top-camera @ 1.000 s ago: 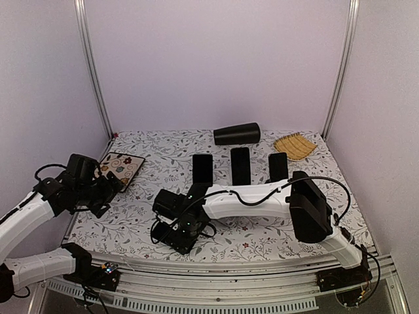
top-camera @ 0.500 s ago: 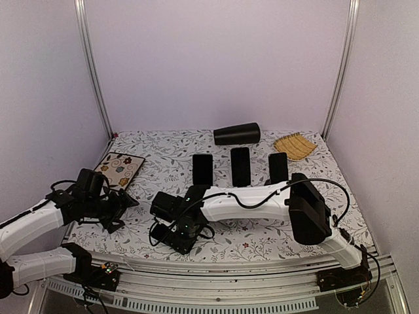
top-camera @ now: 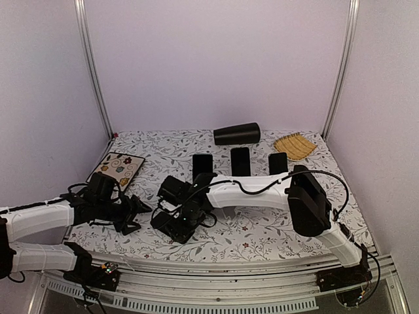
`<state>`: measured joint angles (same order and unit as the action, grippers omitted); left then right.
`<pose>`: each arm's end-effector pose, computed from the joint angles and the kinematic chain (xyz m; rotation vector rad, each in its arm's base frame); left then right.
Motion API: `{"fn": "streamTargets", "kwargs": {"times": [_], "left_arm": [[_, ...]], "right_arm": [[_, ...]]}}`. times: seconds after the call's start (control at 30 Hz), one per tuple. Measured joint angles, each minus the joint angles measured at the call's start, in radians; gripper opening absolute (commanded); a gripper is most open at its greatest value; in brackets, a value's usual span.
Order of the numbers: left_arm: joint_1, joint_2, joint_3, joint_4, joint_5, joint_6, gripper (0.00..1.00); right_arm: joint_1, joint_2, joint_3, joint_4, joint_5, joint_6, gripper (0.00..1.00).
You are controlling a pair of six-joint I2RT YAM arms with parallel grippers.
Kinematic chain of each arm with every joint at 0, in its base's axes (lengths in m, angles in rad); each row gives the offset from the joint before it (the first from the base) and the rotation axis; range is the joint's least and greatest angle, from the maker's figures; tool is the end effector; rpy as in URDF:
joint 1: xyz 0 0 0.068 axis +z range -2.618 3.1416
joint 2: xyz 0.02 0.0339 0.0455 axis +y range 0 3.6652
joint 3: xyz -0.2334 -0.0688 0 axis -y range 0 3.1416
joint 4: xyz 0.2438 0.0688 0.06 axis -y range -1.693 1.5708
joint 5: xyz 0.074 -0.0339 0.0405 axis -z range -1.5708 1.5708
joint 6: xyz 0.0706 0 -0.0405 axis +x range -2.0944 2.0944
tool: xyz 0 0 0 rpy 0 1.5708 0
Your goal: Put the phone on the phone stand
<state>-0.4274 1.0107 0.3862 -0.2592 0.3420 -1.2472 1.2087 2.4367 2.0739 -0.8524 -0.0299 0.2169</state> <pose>0.1886 -0.1119 0.1087 -0.9359 2.5783 -1.0440 0.1742 0.4658 0.0988 -1.3719 2.5197 0.3696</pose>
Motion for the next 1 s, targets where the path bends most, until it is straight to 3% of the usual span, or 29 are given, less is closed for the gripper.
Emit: {"fn": "streamTargets", "kwargs": {"times": [0.3, 0.57, 1.0], "left_arm": [[-0.007, 0.068, -0.001, 0.069, 0.014, -0.003, 0.66], [-0.008, 0.234, -0.004, 0.203, 0.022, -0.007, 0.56], [-0.011, 0.373, 0.013, 0.346, 0.039, -0.007, 0.18]], "right_arm": [[-0.050, -0.010, -0.024, 0.051, -0.093, 0.034, 0.58], [-0.059, -0.031, -0.071, 0.107, -0.169, 0.053, 0.58], [-0.072, -0.064, -0.130, 0.143, -0.220, 0.064, 0.59]]}}
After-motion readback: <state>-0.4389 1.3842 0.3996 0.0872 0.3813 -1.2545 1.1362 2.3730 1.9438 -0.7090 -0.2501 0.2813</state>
